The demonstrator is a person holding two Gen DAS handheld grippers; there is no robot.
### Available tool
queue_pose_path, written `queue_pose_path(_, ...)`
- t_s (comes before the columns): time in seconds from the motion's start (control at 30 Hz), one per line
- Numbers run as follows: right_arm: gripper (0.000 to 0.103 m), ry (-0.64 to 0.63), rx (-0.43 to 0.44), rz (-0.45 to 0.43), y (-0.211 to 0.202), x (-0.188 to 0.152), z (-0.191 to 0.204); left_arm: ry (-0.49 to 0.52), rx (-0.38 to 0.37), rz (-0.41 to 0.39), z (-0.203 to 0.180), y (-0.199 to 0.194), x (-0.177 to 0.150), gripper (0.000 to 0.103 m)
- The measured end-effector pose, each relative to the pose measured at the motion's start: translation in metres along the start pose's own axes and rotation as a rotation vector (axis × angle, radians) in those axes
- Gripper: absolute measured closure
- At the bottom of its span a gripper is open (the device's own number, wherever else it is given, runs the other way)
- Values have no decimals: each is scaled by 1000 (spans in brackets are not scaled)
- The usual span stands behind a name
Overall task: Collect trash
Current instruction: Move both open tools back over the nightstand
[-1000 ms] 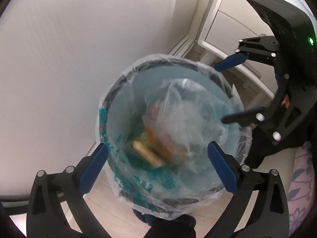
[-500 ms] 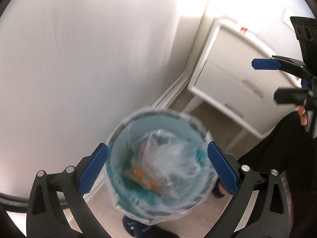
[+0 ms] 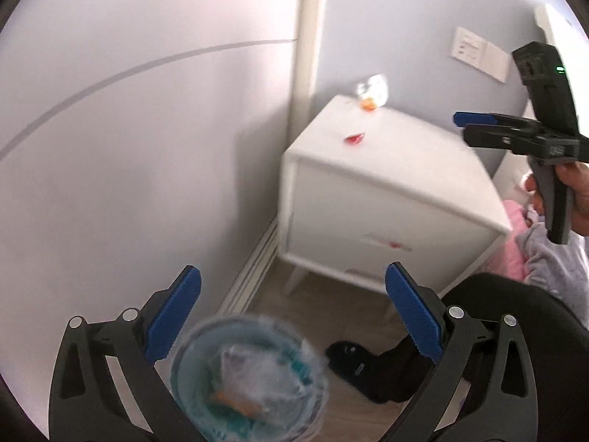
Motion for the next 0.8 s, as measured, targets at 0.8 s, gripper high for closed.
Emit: queue_pose_path(0.8,11,149,-237,-42,17,54,-189,162,-192,-61,-102,126,150,6)
Point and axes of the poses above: each gripper's, at about its wrist camera, not at the fingertips, and y roughly the way its jaws point, z to its left, x to its top, the point moved 8 cm from there along y, roughly the way its jaws point, and after that the axes turned 14 degrees about -z, right-handed, at the moved point
